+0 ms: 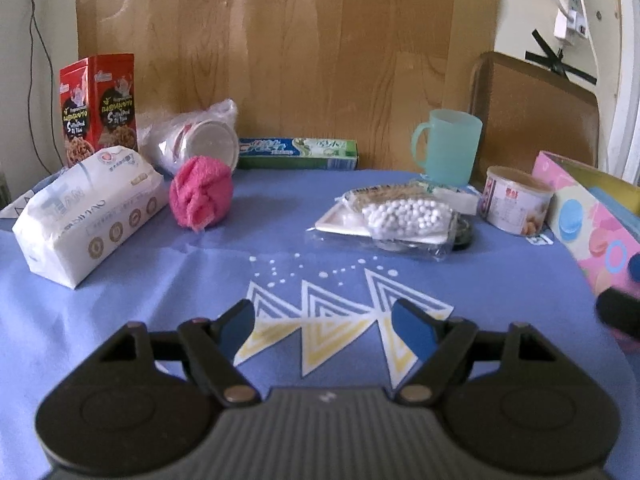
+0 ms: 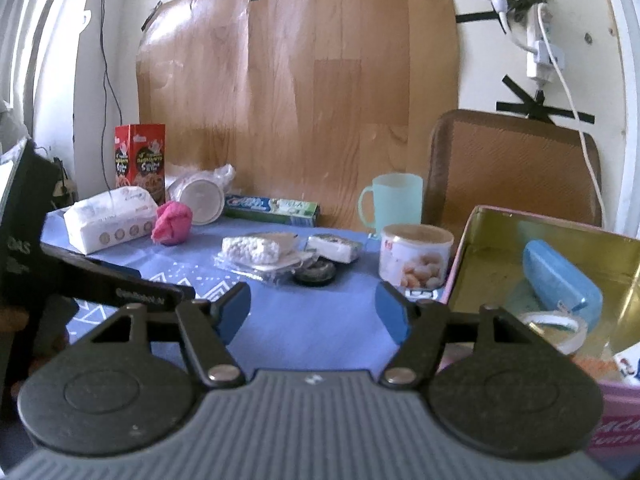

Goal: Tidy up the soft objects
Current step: 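Reach the right gripper to the bag of cotton swabs and grasp it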

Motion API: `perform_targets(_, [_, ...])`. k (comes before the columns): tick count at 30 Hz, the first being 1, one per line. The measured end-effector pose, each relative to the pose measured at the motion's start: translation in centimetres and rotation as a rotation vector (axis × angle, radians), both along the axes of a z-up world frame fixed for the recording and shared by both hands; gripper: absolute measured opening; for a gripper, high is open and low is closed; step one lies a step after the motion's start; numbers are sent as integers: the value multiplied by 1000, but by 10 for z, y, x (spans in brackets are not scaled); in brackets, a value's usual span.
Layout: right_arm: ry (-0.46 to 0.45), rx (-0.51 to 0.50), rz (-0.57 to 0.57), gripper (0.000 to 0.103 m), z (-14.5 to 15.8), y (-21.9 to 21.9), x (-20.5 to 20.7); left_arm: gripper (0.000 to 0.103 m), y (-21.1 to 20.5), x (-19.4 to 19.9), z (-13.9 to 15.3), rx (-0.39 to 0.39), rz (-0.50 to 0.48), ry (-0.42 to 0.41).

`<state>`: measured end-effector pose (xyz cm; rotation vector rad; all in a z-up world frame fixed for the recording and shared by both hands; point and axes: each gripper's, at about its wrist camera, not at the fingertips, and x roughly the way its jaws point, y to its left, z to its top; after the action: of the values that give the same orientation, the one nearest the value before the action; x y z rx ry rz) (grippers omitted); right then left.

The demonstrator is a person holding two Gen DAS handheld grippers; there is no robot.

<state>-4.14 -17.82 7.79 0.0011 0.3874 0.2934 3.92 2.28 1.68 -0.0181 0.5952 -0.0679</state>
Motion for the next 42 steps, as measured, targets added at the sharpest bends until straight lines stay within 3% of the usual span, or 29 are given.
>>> perform_targets(15, [39, 33, 17, 70, -10, -2, 3, 85, 3, -4, 0, -32, 0, -28])
perform_targets(22, [46, 44, 28, 70, -11, -6, 4, 86, 15, -10, 3, -119, 1, -73])
perform_targets(28, [57, 19, 96, 70, -8, 11, 14, 88, 39, -15, 4, -241, 110, -113])
perform_targets(31, [-11, -31, 129, 71, 5, 31, 31, 89, 60, -16, 2, -345, 188, -121])
perform_targets(34, [-46, -83, 150, 81, 10, 58, 63, 89, 73, -16, 0, -402, 236, -129])
perform_targets(38, [71, -77, 141, 83, -3, 82, 117, 92, 70, -17, 1, -383, 229, -145])
perform_targets(40, [134, -66, 133, 78, -13, 87, 136, 94, 66, -19, 2, -361, 222, -157])
perform_targets(41, [159, -61, 138, 60, -16, 88, 141, 94, 65, -19, 3, -352, 219, -161])
perform_targets(42, [164, -48, 136, 58, -17, 86, 141, 94, 65, -18, 3, -348, 217, -163])
